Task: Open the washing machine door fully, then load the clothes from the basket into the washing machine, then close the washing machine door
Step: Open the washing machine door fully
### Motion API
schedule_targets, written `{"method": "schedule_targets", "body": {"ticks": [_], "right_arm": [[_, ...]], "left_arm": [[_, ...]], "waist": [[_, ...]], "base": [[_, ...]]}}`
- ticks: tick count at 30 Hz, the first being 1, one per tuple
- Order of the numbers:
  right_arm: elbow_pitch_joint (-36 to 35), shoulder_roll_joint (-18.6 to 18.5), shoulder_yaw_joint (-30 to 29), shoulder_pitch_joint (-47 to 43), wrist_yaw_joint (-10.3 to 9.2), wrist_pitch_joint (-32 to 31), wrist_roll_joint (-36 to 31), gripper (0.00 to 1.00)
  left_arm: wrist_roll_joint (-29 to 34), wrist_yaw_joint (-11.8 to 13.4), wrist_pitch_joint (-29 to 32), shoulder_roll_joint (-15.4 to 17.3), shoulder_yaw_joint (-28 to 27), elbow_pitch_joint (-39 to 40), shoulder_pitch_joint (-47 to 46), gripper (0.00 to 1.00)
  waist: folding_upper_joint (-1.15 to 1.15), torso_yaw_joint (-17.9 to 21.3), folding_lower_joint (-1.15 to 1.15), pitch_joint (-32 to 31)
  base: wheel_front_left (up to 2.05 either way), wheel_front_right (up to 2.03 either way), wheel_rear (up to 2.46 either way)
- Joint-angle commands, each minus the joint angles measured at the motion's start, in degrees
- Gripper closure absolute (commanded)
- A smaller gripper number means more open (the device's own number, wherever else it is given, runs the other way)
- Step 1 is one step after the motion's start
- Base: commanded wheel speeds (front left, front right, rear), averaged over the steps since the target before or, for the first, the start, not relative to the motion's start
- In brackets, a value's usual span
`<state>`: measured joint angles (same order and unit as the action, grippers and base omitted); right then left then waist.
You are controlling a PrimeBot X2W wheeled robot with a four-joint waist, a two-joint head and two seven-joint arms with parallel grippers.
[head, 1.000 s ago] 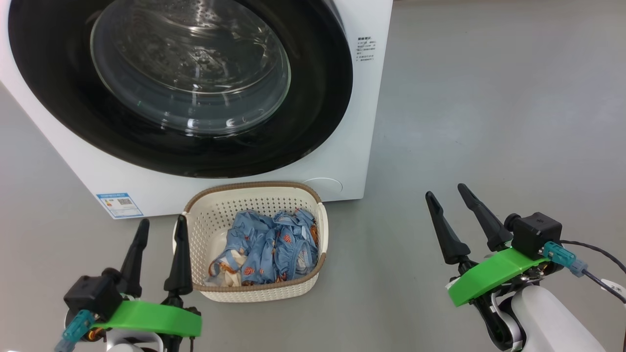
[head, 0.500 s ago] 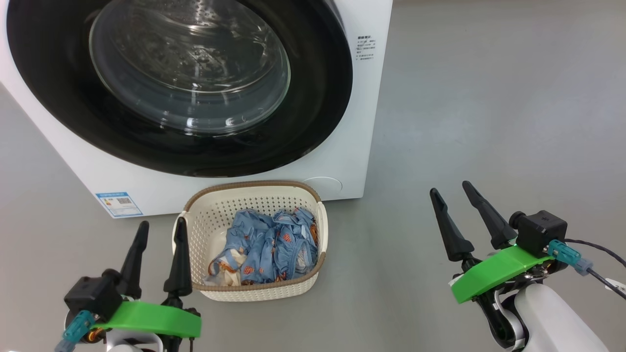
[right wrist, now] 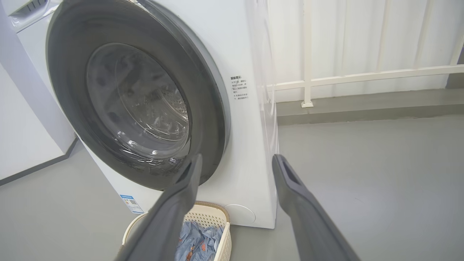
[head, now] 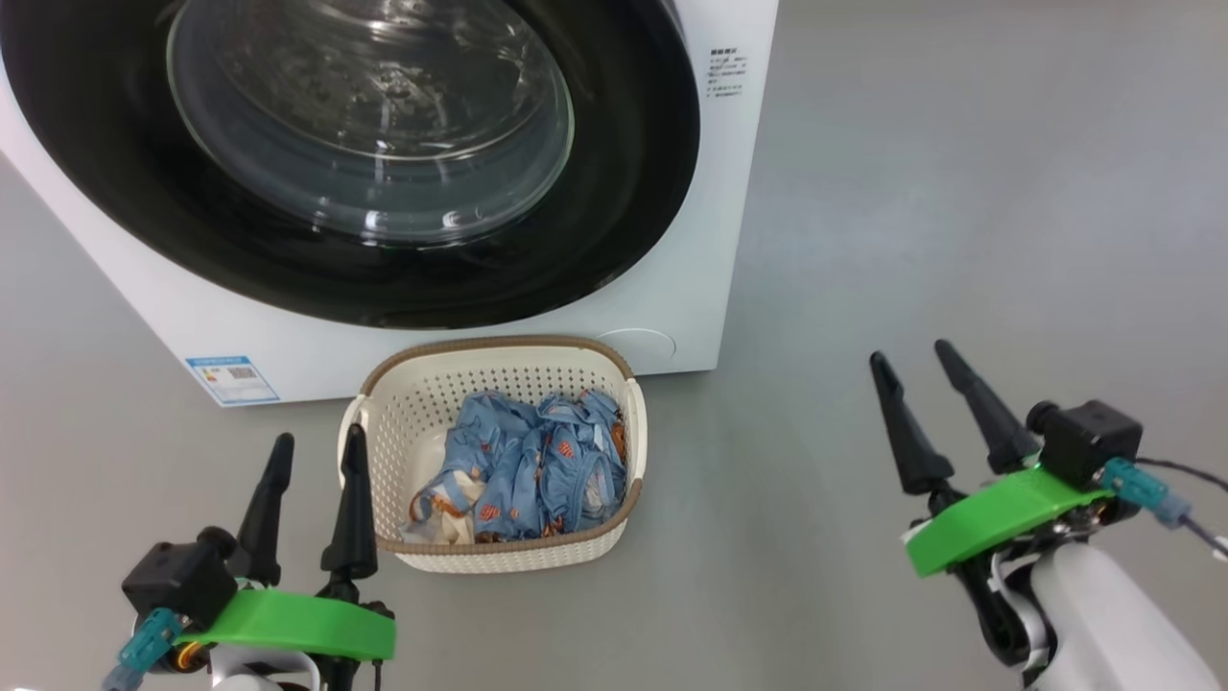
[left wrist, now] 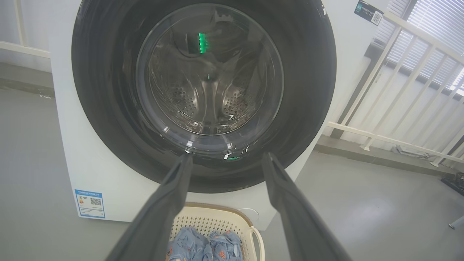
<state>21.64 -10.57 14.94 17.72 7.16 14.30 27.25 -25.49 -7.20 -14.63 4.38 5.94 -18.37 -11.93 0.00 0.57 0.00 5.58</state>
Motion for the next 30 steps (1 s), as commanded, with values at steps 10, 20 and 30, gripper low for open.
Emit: {"method": "schedule_targets", "body": {"ticks": [10, 20, 30], "right_arm": [[-1.4, -0.9, -1.8, 4.1, 0.33, 0.7, -0.4, 0.00], [-1.0, -3.0, -4.6, 7.8, 0.33, 0.7, -0.3, 0.05], [-0.9, -4.8, -7.6, 12.6, 0.33, 0.7, 3.1, 1.00]], "left_arm": [[0.1, -0.3, -0.4, 0.9, -2.5, 0.9, -3.3, 0.00], [0.7, -0.3, -0.4, 1.1, -1.9, 1.2, -4.5, 0.00], [0.5, -0.3, -0.4, 1.5, -1.4, 1.6, -5.5, 0.00]], "waist": [[0.00, -2.0, 0.00, 2.3], [0.00, -4.1, 0.00, 5.1], [0.00, -5.7, 0.00, 7.0]], "base": [[0.00, 0.00, 0.00], [0.00, 0.00, 0.00], [0.00, 0.00, 0.00]]}}
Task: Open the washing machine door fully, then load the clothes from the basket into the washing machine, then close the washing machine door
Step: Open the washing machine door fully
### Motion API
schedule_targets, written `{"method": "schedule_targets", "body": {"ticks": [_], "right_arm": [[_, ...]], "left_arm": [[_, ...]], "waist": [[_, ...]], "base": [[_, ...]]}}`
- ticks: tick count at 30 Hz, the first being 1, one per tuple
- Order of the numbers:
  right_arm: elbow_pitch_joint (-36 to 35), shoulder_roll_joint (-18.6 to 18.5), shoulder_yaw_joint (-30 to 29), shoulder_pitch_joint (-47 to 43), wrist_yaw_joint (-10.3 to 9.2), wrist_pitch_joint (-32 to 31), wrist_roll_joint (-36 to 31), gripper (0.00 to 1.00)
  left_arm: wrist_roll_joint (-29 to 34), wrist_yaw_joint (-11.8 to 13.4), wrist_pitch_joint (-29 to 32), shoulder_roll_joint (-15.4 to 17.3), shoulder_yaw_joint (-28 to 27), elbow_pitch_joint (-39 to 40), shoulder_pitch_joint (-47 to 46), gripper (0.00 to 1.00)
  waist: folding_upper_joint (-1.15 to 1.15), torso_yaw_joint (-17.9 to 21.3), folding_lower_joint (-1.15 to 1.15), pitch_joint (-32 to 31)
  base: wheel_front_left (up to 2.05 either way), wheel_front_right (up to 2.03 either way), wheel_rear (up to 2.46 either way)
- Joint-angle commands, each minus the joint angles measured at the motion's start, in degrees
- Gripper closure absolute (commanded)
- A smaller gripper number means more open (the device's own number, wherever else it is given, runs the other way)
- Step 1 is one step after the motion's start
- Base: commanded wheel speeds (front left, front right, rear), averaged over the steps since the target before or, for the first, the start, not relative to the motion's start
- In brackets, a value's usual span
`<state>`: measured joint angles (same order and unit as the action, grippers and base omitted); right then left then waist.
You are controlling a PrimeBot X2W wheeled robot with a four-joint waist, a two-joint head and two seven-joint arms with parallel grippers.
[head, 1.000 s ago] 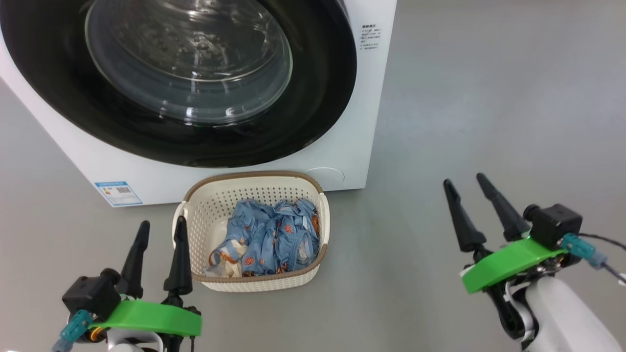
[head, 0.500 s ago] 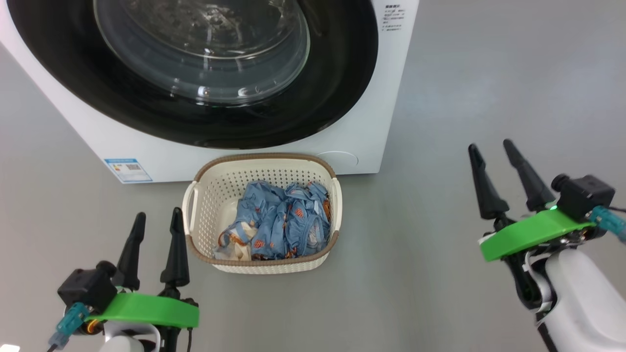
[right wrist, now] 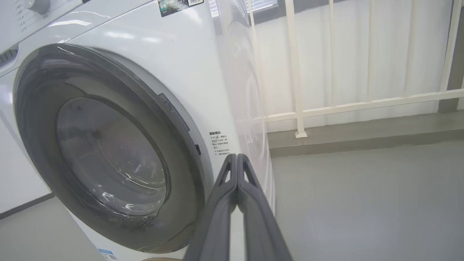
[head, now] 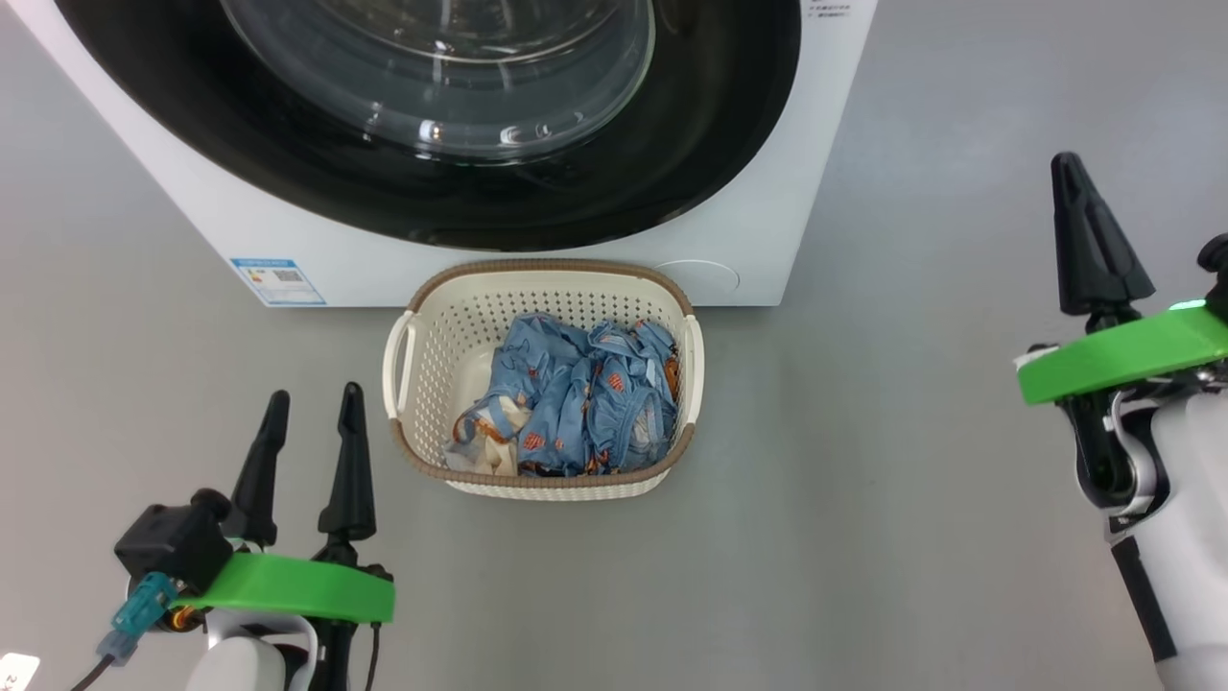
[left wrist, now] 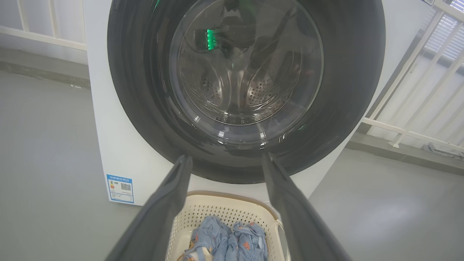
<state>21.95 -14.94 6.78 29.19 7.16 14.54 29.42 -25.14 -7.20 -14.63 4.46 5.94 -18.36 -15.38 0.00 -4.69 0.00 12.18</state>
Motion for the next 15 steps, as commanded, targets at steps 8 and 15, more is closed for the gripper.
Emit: {"method": "schedule_targets", "body": {"ticks": [8, 15], "right_arm": [[-0.8, -2.7, 0.5, 5.5, 0.33, 0.5, 14.5, 1.00], [0.9, -6.0, 3.7, 9.8, 0.33, -2.0, 29.3, 1.00]], "left_arm": [[0.1, -0.3, -0.4, 1.7, -0.7, 2.0, -3.0, 0.00], [0.2, -0.3, -0.4, 1.7, -0.4, 2.8, -3.8, 0.00]], "waist": [[0.00, -1.4, 0.00, 2.1], [0.00, -2.3, 0.00, 3.8]], "base": [[0.00, 0.00, 0.00], [0.00, 0.00, 0.00]]}}
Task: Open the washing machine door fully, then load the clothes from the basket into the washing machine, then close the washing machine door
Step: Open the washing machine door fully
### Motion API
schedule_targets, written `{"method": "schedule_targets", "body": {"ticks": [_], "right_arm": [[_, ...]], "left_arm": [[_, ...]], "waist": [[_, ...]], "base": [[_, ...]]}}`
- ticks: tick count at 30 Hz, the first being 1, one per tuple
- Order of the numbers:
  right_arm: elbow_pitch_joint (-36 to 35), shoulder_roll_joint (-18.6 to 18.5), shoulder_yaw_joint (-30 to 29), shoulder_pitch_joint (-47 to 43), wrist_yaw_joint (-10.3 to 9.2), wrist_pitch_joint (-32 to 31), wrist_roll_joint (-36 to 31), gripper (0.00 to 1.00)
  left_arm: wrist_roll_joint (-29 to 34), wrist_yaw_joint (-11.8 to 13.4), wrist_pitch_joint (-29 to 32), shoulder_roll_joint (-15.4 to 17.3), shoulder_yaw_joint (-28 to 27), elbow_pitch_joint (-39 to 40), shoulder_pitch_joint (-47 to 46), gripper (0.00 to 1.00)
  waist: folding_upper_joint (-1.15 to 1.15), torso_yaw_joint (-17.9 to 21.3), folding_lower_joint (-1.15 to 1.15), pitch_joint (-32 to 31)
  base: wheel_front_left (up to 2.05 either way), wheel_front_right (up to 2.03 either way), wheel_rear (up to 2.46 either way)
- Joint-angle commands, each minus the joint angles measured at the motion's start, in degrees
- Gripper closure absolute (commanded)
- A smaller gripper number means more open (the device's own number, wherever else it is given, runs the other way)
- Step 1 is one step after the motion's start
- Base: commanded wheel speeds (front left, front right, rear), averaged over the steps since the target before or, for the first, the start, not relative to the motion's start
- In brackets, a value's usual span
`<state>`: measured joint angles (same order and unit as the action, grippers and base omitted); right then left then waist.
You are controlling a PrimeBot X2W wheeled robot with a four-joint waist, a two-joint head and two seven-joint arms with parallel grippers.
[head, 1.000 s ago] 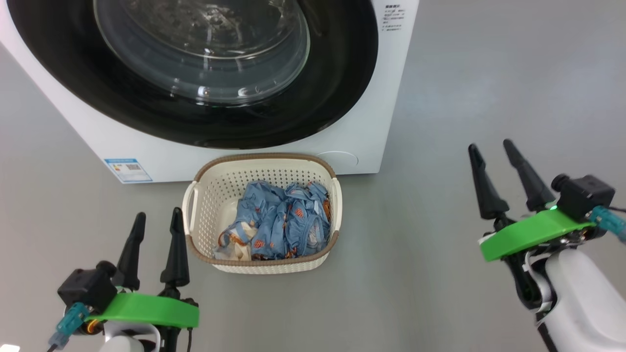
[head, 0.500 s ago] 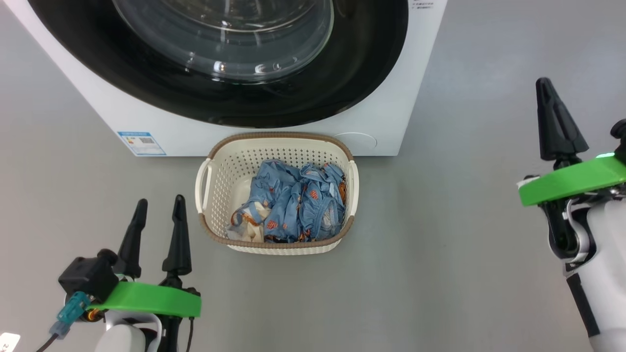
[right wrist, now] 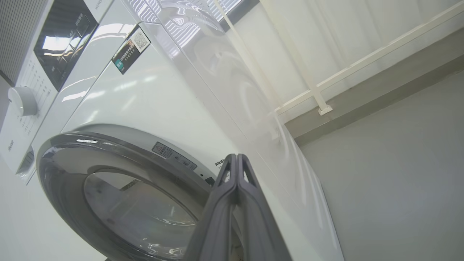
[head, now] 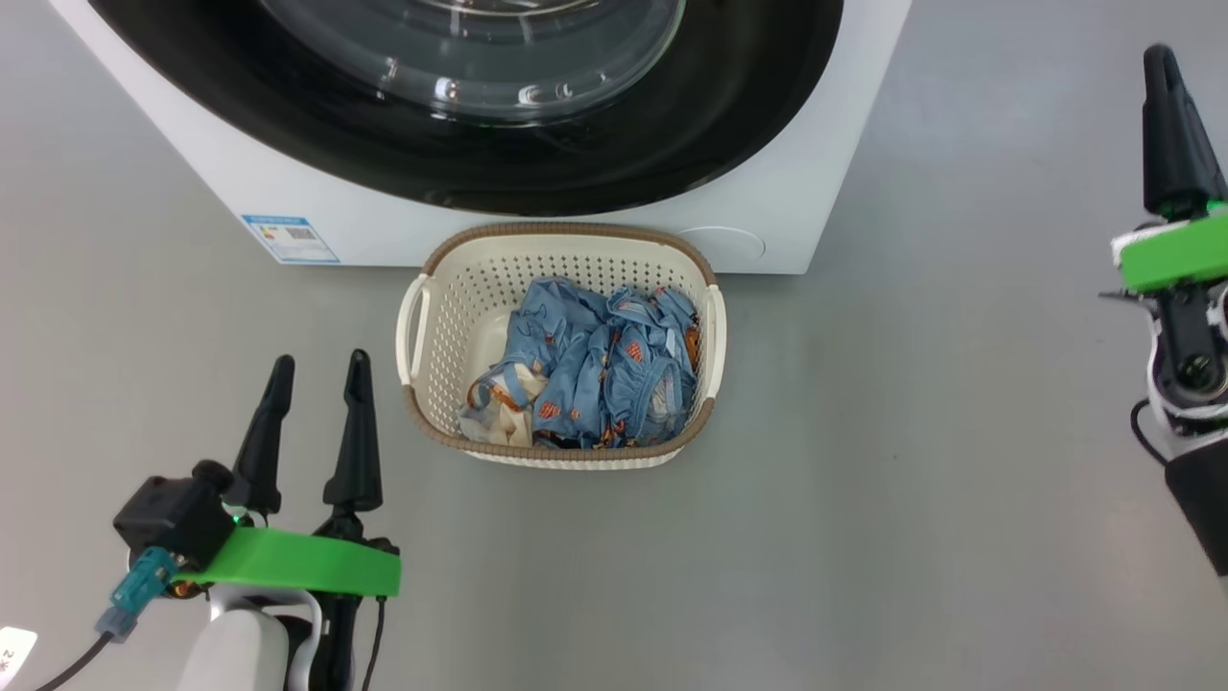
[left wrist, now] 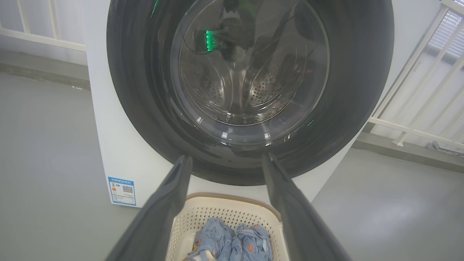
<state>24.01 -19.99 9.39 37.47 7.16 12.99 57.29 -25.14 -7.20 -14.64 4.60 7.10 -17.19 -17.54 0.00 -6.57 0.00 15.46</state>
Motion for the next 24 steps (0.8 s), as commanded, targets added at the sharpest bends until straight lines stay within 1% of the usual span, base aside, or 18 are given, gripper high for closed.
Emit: {"method": "schedule_targets", "body": {"ticks": [1, 6, 11, 17, 24], "right_arm": [[-1.0, -1.5, 1.7, 2.3, 0.33, -1.3, 3.8, 1.00], [-0.4, -3.6, 3.4, 5.9, 0.33, -5.3, 14.5, 1.00], [0.0, -5.9, 5.6, 10.5, 0.33, -9.4, 21.3, 1.00], [0.9, -7.0, 7.8, 14.8, 0.33, -12.2, 24.9, 1.00], [2.6, -7.1, 8.2, 18.7, 0.33, -16.2, 29.5, 1.00]], "left_arm": [[0.1, -0.3, -0.4, 1.6, -1.5, 1.7, -1.7, 0.00], [-0.1, -0.3, -0.4, 1.5, -1.2, 2.0, -2.2, 0.00], [-0.4, -0.3, -0.4, 1.3, -1.1, 2.3, -3.2, 0.00], [-0.3, -0.3, -0.4, 0.8, -1.4, 4.5, -4.2, 0.00], [-0.3, -0.3, -0.4, 0.6, -1.2, 6.0, -5.1, 0.00]], "waist": [[0.00, -0.5, 0.00, 0.9], [0.00, -1.2, 0.00, 2.2], [0.00, -2.4, 0.00, 4.2], [0.00, -3.7, 0.00, 6.5], [0.00, -4.8, 0.00, 8.6]], "base": [[0.00, 0.00, 0.00], [0.00, 0.00, 0.00], [0.00, 0.00, 0.00], [0.00, 0.00, 0.00], [0.00, 0.00, 0.00]]}}
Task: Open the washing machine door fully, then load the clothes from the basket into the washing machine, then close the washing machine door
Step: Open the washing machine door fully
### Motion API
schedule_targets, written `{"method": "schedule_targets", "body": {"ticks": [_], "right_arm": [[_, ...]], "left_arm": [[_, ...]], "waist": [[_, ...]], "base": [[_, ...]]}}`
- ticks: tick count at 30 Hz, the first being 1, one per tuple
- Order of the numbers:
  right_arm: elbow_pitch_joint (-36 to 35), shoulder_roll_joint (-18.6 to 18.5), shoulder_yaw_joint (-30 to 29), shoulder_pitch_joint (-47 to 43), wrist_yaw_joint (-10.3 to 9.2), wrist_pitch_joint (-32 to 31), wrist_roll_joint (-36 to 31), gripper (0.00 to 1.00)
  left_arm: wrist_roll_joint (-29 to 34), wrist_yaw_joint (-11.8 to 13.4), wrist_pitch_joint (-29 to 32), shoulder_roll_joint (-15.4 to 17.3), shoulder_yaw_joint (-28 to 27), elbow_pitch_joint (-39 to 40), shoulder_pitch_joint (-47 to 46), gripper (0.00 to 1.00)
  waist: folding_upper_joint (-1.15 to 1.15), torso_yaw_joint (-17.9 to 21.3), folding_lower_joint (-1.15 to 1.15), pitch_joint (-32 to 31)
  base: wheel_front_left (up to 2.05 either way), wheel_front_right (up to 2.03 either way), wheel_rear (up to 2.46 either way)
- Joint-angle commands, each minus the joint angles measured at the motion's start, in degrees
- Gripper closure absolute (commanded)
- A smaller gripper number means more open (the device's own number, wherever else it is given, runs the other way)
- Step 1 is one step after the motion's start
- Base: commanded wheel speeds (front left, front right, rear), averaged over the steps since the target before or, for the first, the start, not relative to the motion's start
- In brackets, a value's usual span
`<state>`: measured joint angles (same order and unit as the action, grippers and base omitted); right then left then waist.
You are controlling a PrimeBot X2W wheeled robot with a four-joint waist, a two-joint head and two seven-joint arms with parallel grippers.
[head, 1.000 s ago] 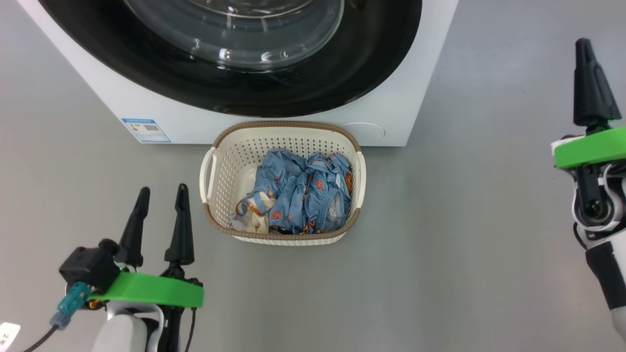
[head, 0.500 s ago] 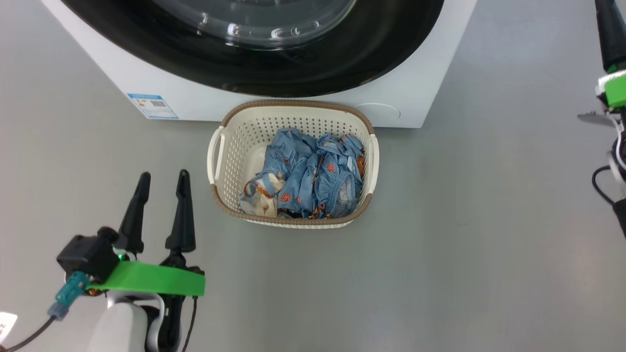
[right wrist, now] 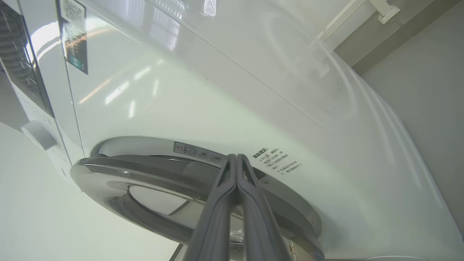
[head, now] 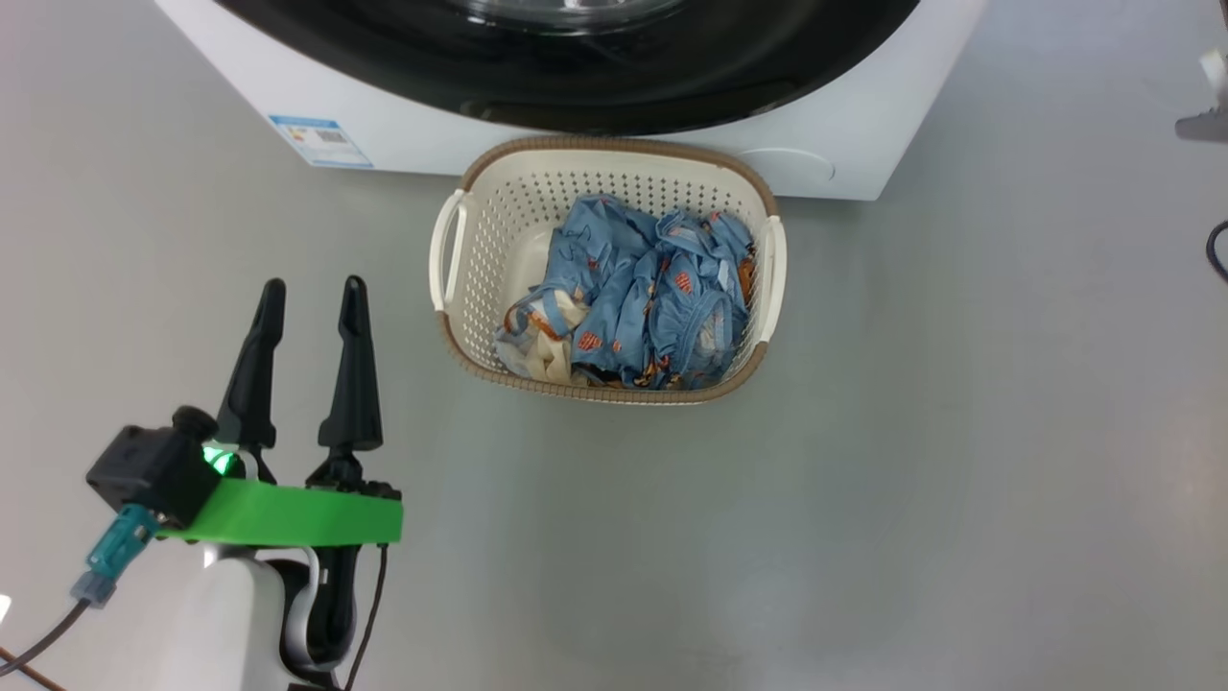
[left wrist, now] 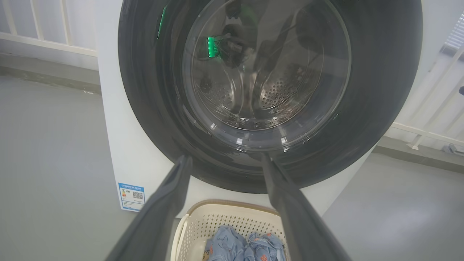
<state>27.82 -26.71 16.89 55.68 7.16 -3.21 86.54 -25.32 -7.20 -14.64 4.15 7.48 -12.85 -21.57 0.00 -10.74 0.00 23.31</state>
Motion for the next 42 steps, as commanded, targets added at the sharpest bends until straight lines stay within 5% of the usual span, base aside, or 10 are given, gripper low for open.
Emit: {"method": "schedule_targets", "body": {"ticks": [1, 18, 42], "right_arm": [[-1.1, -0.3, 0.7, 1.2, 0.33, -0.8, 0.9, 1.00], [3.3, 0.6, 0.5, 11.4, 0.33, -14.8, 7.3, 1.00], [10.9, 2.9, 1.7, 20.3, 0.33, -25.2, 8.0, 1.00]], "left_arm": [[-0.1, -0.3, -0.4, 1.0, -1.5, 1.7, -1.2, 0.00], [-1.1, -0.3, -0.4, -0.1, 0.1, 0.8, -2.7, 0.00], [-2.6, -0.3, -0.4, -1.0, 0.7, -0.1, -3.1, 0.00]], "waist": [[0.00, -0.8, 0.00, 1.0], [0.00, -4.0, 0.00, 5.3], [0.00, -7.3, 0.00, 7.4]], "base": [[0.00, 0.00, 0.00], [0.00, 0.00, 0.00], [0.00, 0.00, 0.00]]}}
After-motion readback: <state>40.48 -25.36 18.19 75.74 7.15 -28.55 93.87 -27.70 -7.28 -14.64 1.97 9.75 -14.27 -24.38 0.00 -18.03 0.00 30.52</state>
